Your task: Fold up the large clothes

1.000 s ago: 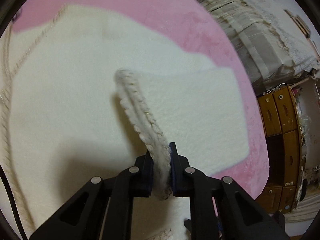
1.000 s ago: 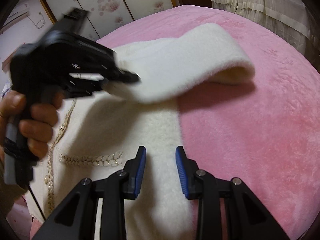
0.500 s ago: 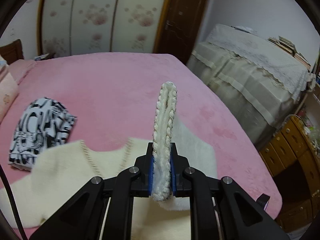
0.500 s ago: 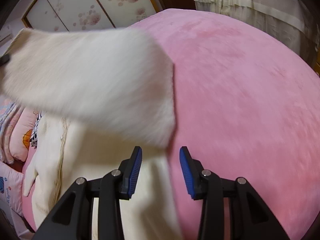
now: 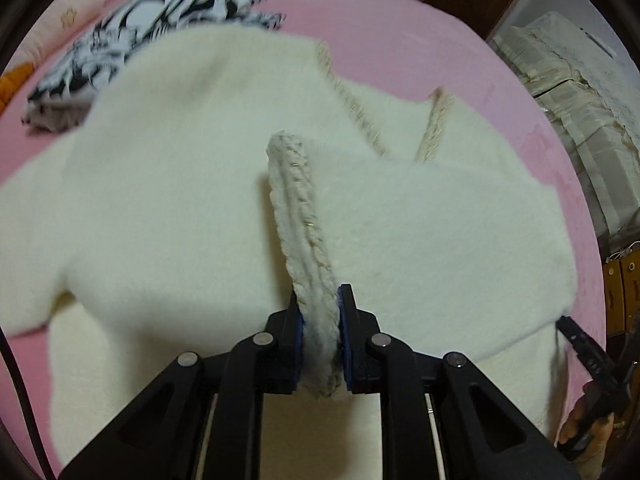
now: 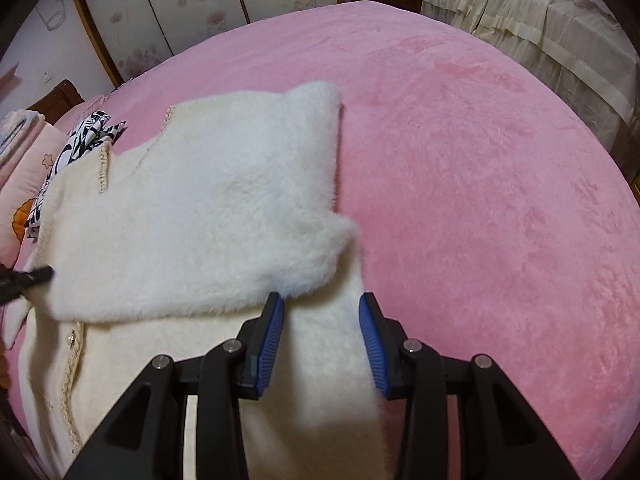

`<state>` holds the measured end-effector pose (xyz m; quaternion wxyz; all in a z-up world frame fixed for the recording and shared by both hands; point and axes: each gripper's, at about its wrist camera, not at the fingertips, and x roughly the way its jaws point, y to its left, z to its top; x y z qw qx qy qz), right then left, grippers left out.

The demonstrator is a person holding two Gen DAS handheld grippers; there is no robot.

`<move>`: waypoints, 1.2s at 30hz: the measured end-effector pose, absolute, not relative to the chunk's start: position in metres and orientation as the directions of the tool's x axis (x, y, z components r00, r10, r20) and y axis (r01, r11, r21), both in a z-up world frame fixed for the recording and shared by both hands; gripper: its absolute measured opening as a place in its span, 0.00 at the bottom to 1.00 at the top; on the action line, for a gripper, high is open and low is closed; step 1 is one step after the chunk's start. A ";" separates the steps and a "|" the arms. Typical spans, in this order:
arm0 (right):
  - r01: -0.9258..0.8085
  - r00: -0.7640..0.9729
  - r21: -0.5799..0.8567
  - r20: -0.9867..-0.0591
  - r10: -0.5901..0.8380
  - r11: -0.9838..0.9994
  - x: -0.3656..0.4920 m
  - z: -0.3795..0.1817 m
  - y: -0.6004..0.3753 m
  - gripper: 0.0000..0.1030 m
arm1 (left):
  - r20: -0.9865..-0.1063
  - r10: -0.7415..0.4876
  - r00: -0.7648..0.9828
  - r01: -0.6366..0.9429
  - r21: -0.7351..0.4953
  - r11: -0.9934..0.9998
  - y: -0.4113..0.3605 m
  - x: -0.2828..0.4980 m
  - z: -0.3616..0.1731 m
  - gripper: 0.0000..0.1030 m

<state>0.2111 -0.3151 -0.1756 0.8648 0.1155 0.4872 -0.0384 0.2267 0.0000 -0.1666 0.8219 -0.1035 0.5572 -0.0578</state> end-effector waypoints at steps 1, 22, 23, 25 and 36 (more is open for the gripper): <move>0.175 0.522 0.173 -0.851 0.058 0.969 0.208 -0.172 -0.318 0.38 | -0.898 -0.236 0.372 -0.029 -0.266 0.964 0.005 0.228 -0.169 0.17; 0.182 0.505 0.140 -0.862 0.029 0.973 0.336 -0.169 -0.331 0.23 | -0.853 -0.250 0.459 0.007 -0.279 0.960 0.010 0.296 -0.159 0.12; 0.168 0.498 0.159 -0.865 0.055 0.973 0.337 -0.173 -0.333 0.17 | -0.843 -0.254 0.475 0.023 -0.277 0.961 0.009 0.297 -0.150 0.12; 0.191 0.532 0.175 -0.846 0.048 0.966 0.330 -0.172 -0.339 0.17 | -0.815 -0.285 0.505 0.056 -0.299 0.953 0.005 0.302 -0.139 0.12; 0.313 0.557 0.241 -0.830 0.028 0.919 0.297 -0.171 -0.354 0.32 | -0.884 -0.217 0.413 -0.012 -0.244 0.970 0.007 0.318 -0.175 0.21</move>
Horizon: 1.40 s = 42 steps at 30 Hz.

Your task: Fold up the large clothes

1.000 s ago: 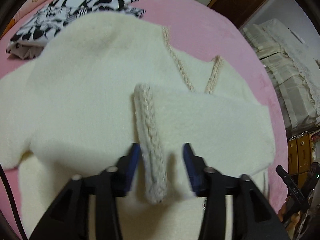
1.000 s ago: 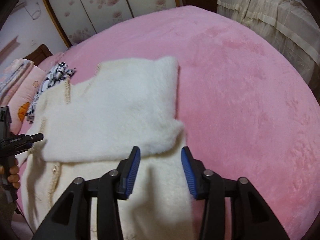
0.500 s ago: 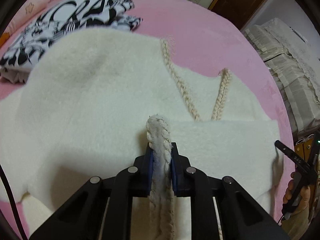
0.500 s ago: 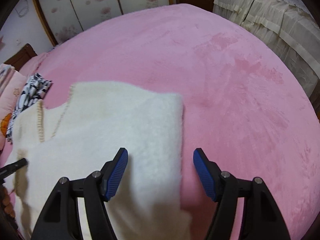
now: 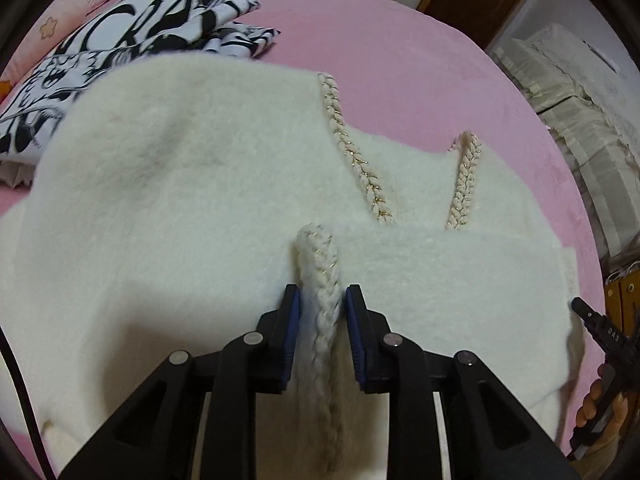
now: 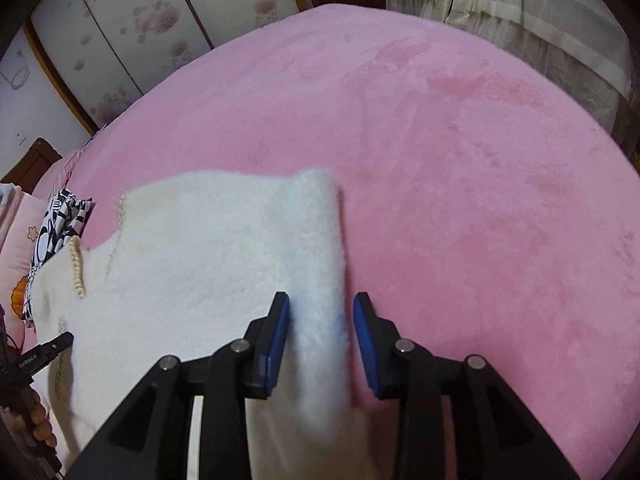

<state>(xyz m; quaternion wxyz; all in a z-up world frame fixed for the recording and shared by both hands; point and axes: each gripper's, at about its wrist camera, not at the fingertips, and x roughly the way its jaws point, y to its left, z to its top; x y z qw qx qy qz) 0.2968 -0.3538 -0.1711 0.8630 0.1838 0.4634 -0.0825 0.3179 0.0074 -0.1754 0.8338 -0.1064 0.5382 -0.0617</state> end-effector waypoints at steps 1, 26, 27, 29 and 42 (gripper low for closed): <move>0.309 0.573 0.228 -0.820 0.011 0.923 0.289 -0.162 -0.352 0.32 | -0.888 -0.193 0.418 -0.011 -0.217 0.976 0.008 0.313 -0.168 0.21; 0.181 0.559 0.064 -0.828 -0.049 0.981 0.242 -0.181 -0.313 0.00 | -0.860 -0.158 0.485 0.063 -0.146 0.987 -0.042 0.248 -0.181 0.27; 0.187 0.559 0.076 -0.828 -0.042 0.980 0.241 -0.180 -0.312 0.00 | -0.859 -0.150 0.490 0.060 -0.139 0.989 -0.043 0.247 -0.182 0.27; 0.192 0.555 0.043 -0.829 -0.072 0.980 0.242 -0.180 -0.305 0.00 | -0.857 -0.139 0.496 0.058 -0.128 0.990 -0.046 0.245 -0.183 0.27; 0.248 0.535 0.055 -0.840 -0.089 0.967 0.220 -0.171 -0.285 0.15 | -0.864 -0.173 0.474 0.069 -0.160 0.985 -0.059 0.237 -0.169 0.61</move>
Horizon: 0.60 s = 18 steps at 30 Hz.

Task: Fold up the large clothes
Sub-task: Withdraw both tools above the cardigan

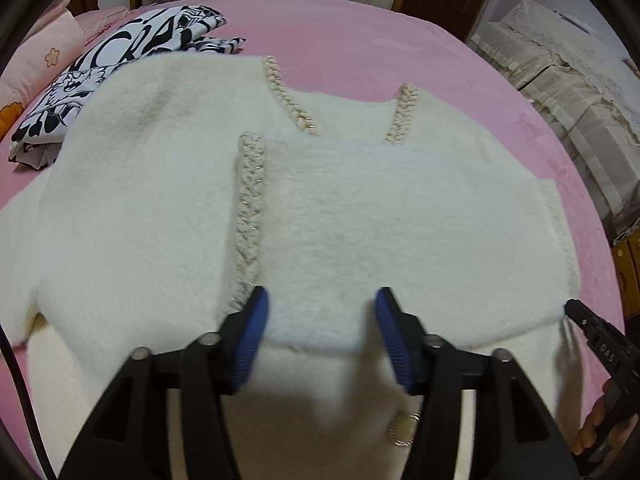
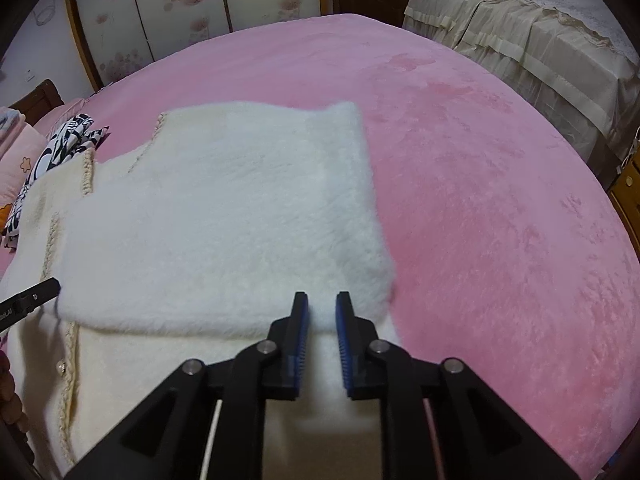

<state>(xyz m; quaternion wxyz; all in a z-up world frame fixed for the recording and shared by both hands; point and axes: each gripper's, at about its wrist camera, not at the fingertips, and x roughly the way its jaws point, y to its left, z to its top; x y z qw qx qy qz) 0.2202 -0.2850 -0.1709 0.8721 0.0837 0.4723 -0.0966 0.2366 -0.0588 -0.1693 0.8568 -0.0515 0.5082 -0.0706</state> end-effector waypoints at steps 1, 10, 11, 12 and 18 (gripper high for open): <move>0.245 0.536 0.060 -0.840 -0.084 0.968 0.217 -0.169 -0.283 0.15 | -0.864 -0.171 0.474 0.071 -0.156 0.985 -0.061 0.234 -0.167 0.63; 0.211 0.560 0.100 -0.828 -0.036 0.972 0.188 -0.149 -0.260 0.15 | -0.855 -0.156 0.495 0.118 -0.112 0.987 -0.076 0.203 -0.139 0.64; 0.204 0.563 0.101 -0.826 -0.032 0.974 0.184 -0.146 -0.256 0.15 | -0.854 -0.155 0.496 0.121 -0.108 0.987 -0.077 0.199 -0.136 0.64; 0.197 0.567 0.103 -0.823 -0.027 0.975 0.180 -0.143 -0.253 0.15 | -0.853 -0.154 0.498 0.125 -0.105 0.987 -0.077 0.195 -0.131 0.64; 0.165 0.579 0.121 -0.815 0.003 0.979 0.156 -0.127 -0.233 0.15 | -0.846 -0.176 0.504 0.147 -0.117 0.982 -0.072 0.162 -0.108 0.64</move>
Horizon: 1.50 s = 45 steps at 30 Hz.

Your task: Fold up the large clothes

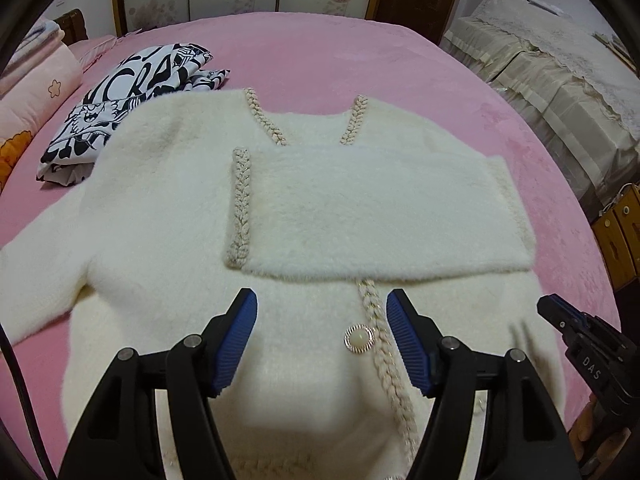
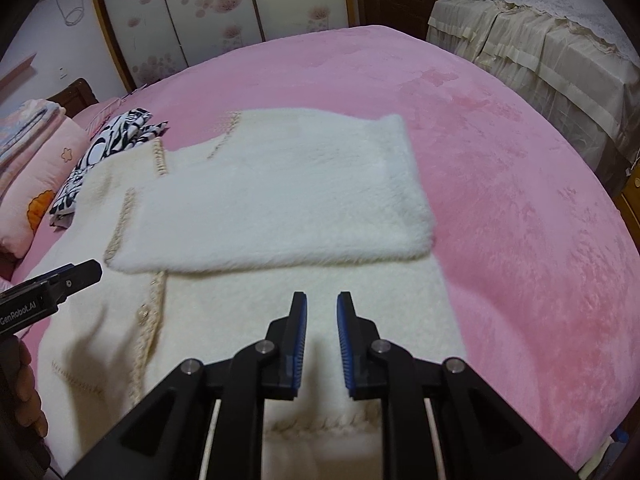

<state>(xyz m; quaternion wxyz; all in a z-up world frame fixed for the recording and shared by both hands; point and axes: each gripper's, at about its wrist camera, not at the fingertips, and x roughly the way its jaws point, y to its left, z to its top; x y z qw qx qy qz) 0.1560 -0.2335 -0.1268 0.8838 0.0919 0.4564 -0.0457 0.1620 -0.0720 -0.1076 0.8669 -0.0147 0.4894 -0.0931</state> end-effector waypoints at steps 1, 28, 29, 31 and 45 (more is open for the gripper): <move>0.157 0.580 0.121 -0.814 0.007 0.980 0.151 -0.123 -0.229 0.15 | -0.845 -0.181 0.503 0.151 -0.120 0.981 -0.071 0.158 -0.105 0.64; -0.204 0.580 0.120 -0.785 0.219 0.972 0.155 -0.063 0.008 0.15 | -0.819 -0.235 0.524 -0.493 -0.516 0.700 0.383 0.043 -0.097 0.64; -0.217 0.574 0.126 -0.785 0.231 0.968 0.158 -0.064 0.017 0.15 | -0.815 -0.239 0.528 -0.551 -0.543 0.634 0.407 0.039 -0.109 0.64; -0.249 0.563 0.134 -0.786 0.256 0.959 0.163 -0.066 0.040 0.15 | -0.812 -0.224 0.540 -0.656 -0.572 0.493 0.453 0.030 -0.135 0.64; -0.289 0.512 0.105 -0.823 0.246 0.952 0.184 -0.103 0.071 0.15 | -0.902 0.020 0.432 -0.800 -0.372 0.471 0.504 0.063 -0.176 0.06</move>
